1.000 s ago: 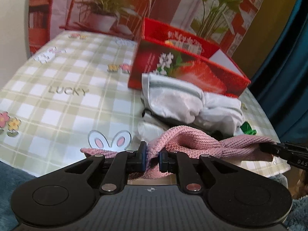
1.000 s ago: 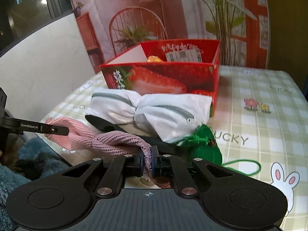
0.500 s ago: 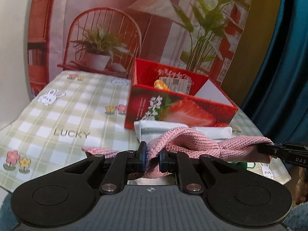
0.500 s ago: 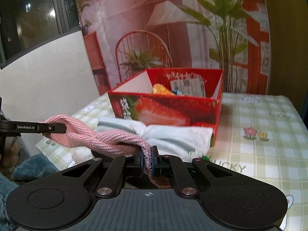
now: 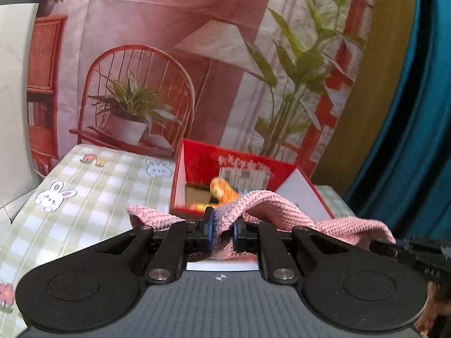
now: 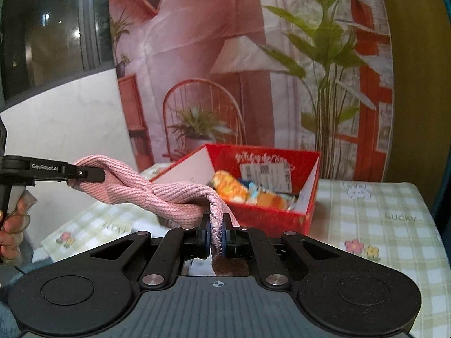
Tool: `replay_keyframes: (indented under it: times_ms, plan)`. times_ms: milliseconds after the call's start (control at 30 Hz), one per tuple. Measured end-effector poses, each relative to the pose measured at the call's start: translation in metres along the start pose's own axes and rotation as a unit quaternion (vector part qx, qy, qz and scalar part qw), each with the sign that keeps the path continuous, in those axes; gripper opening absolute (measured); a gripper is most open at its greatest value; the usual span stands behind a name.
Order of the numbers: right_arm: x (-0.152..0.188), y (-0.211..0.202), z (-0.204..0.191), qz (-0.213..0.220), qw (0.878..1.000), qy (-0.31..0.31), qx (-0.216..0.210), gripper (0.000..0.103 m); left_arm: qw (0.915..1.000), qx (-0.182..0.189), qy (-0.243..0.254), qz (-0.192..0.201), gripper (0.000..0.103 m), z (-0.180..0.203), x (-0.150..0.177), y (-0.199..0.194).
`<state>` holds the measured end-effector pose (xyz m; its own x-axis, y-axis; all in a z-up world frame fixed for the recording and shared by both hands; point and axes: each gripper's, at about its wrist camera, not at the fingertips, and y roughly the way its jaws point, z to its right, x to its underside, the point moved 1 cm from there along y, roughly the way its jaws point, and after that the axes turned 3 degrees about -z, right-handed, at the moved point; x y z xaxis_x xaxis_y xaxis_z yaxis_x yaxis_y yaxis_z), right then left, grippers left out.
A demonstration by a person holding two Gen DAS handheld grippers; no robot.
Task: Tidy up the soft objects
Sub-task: 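Carry the pink towel with the left tool and release it into the box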
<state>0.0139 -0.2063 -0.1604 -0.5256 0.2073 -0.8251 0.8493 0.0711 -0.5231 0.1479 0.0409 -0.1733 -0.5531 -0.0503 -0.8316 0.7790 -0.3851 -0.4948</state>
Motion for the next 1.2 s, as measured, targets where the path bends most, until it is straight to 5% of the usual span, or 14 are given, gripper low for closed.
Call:
replay_keyframes:
  times_ms: [467, 733, 1067, 1133, 1200]
  plan:
    - [-0.067, 0.116, 0.061, -0.002, 0.998, 0.058, 0.033, 0.007, 0.9994, -0.008, -0.003, -0.033, 0.013, 0.007, -0.08, 0.139]
    - [-0.086, 0.202, 0.077, -0.058, 0.995, 0.05, 0.07, 0.007, 0.9945, -0.041, -0.032, -0.091, 0.013, -0.012, -0.089, 0.214]
    - [-0.094, 0.25, 0.088, -0.11, 0.989, 0.032, 0.096, 0.009, 0.9917, -0.036, -0.022, -0.121, 0.015, -0.016, -0.085, 0.243]
    - [-0.093, 0.254, 0.088, -0.114, 0.988, 0.026, 0.097, 0.013, 0.9921, -0.03, -0.025, -0.119, 0.023, -0.018, -0.085, 0.244]
    - [-0.092, 0.256, 0.089, -0.117, 0.988, 0.027, 0.099, 0.016, 0.9921, -0.019, -0.036, -0.119, 0.042, -0.02, -0.086, 0.243]
